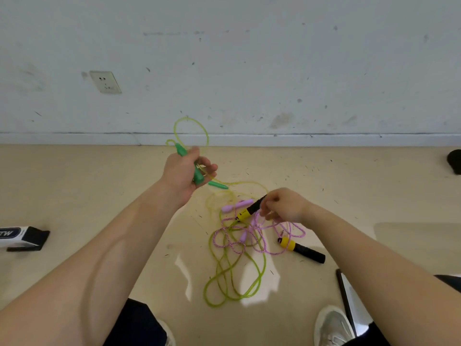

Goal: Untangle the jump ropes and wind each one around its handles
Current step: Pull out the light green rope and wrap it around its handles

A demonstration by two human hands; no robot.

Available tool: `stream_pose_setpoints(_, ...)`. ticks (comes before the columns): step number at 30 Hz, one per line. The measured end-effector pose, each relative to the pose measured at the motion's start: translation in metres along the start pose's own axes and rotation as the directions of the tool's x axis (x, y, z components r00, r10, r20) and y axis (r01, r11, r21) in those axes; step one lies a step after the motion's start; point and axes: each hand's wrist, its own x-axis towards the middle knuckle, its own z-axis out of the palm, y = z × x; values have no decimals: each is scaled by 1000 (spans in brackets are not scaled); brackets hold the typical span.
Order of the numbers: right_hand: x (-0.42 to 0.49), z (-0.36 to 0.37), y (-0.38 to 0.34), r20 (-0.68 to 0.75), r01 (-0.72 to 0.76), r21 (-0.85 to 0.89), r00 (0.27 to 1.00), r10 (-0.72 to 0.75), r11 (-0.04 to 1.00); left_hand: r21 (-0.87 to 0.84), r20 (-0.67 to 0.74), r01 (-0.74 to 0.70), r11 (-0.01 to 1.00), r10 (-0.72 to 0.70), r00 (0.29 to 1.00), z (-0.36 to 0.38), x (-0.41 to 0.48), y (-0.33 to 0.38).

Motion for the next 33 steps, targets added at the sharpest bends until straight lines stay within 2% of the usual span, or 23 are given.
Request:
stream_pose_setpoints(3, -11, -6, -25, 12, 36, 439, 999, -46, 898, 280, 47, -19, 960, 6, 999, -3, 0, -13)
stream_pose_setpoints(6, -23, -12, -52, 7, 78, 695, 993, -115, 715, 443, 165, -76, 893, 2, 986, 2, -4, -26)
stream_pose_setpoints(8, -30, -14, -65, 16, 77, 787, 989, -145, 612, 454, 273, -110, 884, -21, 962, 8, -12, -34)
stream_pose_setpoints(11, -36, -18, -74, -33, 105, 894, 985, -169, 436, 433, 427, -78, 898, -128, 895, 16, -23, -40)
stream_pose_setpoints(14, -36, -27, -72, -114, 147, 952, 984, -137, 268, 475, 492, -83, 876, -186, 850, 16, -28, -43)
stream_pose_setpoints(16, -34, -31, -69, -160, 178, 960, 982, -100, 217, 542, 507, -165, 824, -164, 846, 15, -30, -44)
stream_pose_setpoints(18, -31, -33, -65, -204, 213, 935, 977, -64, 284, 553, 480, -194, 810, -119, 869, 16, -29, -42)
stream_pose_setpoints(20, -28, -30, -59, -229, 206, 832, 973, -19, 516, 437, 419, -130, 890, -73, 905, 19, -29, -35)
stream_pose_setpoints(22, -26, -24, -52, -233, 133, 657, 972, 31, 742, 269, 370, -57, 961, -49, 928, 21, -28, -23)
stream_pose_setpoints(25, -27, -11, -45, -164, 92, 422, 986, -23, 902, 75, 362, 21, 997, -47, 931, 20, -30, -3)
stream_pose_setpoints(27, -28, -1, -43, -76, 142, 255, 989, -127, 956, -36, 383, 70, 997, -51, 922, 19, -30, 6)
stream_pose_setpoints(29, -28, 10, -41, 70, 190, 117, 977, -199, 975, -135, 402, 124, 983, -60, 914, 17, -30, 11)
stream_pose_setpoints(31, -20, 21, -34, 173, 220, -47, 962, -209, 974, -203, 422, 164, 965, -65, 904, 14, -30, 16)
stream_pose_setpoints(33, -12, 30, -24, 208, 207, -203, 964, -165, 957, -245, 423, 165, 955, -47, 905, 12, -30, 20)
